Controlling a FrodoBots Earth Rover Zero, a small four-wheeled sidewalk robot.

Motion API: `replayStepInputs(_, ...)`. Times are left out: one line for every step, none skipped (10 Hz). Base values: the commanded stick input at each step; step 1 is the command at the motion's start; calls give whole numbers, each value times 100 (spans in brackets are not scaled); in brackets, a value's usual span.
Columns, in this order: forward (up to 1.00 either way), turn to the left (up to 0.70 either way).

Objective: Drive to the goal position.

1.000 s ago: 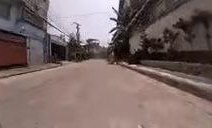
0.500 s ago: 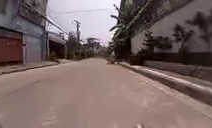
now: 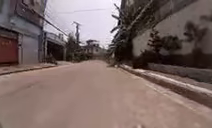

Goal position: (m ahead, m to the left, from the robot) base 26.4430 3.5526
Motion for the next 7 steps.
replayStepInputs(100,3)
replayStepInputs(100,3)
replayStepInputs(100,3)
replayStepInputs(100,3)
replayStepInputs(100,3)
replayStepInputs(100,3)
replayStepInputs(100,3)
